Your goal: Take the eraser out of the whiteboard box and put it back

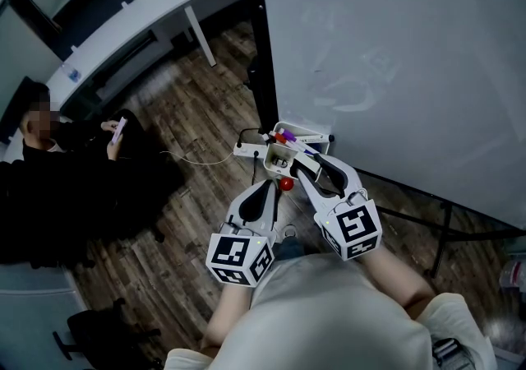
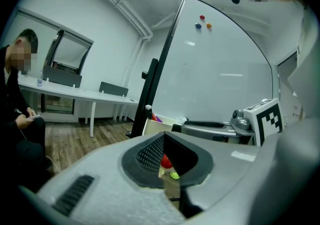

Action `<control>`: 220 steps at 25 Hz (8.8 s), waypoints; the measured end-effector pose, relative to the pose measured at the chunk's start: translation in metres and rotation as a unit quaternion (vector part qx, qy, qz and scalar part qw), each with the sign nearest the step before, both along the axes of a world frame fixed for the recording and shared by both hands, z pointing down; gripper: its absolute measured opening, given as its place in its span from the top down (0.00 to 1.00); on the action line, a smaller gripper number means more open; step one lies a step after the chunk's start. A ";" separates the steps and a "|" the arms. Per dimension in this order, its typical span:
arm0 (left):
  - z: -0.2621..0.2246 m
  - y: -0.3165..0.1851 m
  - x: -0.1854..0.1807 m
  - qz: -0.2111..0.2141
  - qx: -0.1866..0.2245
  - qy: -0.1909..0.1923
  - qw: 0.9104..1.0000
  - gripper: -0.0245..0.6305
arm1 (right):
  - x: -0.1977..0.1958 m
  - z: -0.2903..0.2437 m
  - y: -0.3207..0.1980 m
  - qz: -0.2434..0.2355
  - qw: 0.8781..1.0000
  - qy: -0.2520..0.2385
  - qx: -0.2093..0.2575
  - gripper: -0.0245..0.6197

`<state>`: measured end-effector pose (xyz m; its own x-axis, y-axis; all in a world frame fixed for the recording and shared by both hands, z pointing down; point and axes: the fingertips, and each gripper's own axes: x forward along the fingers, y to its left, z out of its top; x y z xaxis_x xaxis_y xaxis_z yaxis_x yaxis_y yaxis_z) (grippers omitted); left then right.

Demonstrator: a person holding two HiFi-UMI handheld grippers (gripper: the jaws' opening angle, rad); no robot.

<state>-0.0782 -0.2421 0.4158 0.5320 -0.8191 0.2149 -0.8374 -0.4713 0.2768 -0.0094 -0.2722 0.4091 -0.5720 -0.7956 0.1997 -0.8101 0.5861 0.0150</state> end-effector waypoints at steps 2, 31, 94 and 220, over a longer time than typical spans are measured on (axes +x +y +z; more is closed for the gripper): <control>0.001 0.001 0.001 0.000 0.000 -0.001 1.000 0.96 | 0.001 0.000 0.000 0.000 1.000 0.003 0.002 0.70; -0.015 0.016 0.012 -0.002 0.022 -0.012 1.000 0.96 | 0.011 -0.062 0.022 -0.009 0.997 -0.021 0.074 0.71; -0.026 0.122 0.057 0.003 0.050 -0.011 0.999 0.96 | 0.061 -0.085 0.143 0.013 0.991 -0.039 0.126 0.71; -0.016 0.000 0.003 0.008 0.024 0.000 1.000 0.96 | -0.004 0.001 0.005 -0.008 0.999 0.034 0.008 0.65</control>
